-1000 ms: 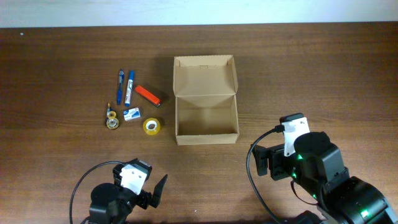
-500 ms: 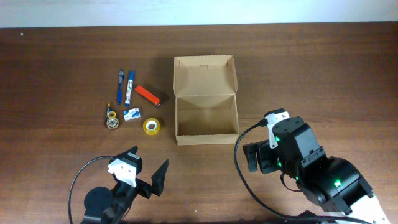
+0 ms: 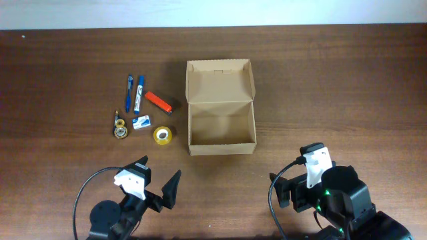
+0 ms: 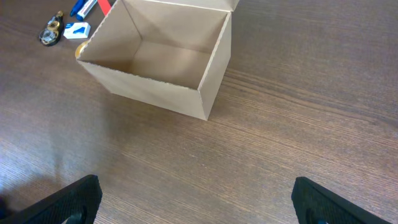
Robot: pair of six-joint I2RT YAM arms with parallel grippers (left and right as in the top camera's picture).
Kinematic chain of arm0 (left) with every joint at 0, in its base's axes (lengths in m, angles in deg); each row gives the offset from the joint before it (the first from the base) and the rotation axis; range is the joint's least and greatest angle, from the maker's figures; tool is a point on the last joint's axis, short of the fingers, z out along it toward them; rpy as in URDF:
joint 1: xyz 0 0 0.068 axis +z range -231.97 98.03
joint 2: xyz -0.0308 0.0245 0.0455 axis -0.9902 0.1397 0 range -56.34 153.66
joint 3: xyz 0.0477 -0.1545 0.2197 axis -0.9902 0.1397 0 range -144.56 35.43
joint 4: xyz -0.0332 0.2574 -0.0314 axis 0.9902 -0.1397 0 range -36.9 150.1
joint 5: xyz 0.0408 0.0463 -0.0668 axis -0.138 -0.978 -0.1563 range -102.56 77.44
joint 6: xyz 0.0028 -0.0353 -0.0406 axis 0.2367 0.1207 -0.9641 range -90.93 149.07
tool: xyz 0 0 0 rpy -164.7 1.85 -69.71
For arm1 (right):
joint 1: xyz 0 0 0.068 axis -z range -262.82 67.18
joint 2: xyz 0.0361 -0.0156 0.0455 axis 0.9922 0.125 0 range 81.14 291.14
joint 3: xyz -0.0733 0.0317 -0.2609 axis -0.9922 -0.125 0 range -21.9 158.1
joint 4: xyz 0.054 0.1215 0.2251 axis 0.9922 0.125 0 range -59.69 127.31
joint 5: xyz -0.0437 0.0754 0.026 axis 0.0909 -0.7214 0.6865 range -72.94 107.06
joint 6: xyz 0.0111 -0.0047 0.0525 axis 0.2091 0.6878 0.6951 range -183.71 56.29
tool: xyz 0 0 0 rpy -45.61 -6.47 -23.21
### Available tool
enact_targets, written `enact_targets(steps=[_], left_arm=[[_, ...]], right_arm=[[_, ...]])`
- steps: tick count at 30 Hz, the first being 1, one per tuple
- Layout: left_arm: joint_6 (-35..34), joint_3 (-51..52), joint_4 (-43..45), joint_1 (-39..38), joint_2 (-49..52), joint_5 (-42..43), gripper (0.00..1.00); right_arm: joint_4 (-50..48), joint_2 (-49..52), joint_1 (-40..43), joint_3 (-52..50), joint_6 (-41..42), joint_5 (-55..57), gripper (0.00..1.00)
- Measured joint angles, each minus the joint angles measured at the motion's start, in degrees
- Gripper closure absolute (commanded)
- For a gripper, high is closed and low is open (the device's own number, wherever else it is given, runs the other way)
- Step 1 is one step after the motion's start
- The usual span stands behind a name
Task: Pack container
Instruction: 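Reach the left gripper over the red stapler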
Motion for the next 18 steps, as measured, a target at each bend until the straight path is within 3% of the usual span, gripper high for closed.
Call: enact_targets(steps=[4,9,18], left_arm=[[-2.0,-0.1,0.0,0.0,0.2,-2.1,0.00],[-1.7,-9.8,-2.9,0.0,12.1,-10.2,0.00],[0.6,-44.9,-19.2,0.0,60.0,-23.5,0.00]], right_arm=[[0.0,0.0,0.0,0.0,0.0,0.0,0.01],[0.0,0.0,0.0,0.0,0.0,0.0,0.01],[-0.1,0.0,0.0,0.0,0.0,0.0,0.01]])
